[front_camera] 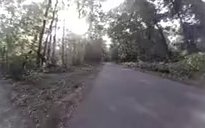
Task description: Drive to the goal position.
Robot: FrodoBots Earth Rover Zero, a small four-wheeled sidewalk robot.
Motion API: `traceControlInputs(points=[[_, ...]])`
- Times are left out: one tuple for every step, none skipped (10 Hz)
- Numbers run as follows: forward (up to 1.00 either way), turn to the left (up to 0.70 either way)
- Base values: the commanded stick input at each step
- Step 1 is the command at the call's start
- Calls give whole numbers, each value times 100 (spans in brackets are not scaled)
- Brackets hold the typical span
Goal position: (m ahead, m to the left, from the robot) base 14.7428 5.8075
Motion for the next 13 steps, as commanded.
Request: traceControlInputs(points=[[70,-1],[70,-1],[70,-1],[70,-1],[70,-1],[70,-1],[70,-1],[70,-1],[70,-1],[70,-1],[70,-1],[70,-1],[70,-1]])
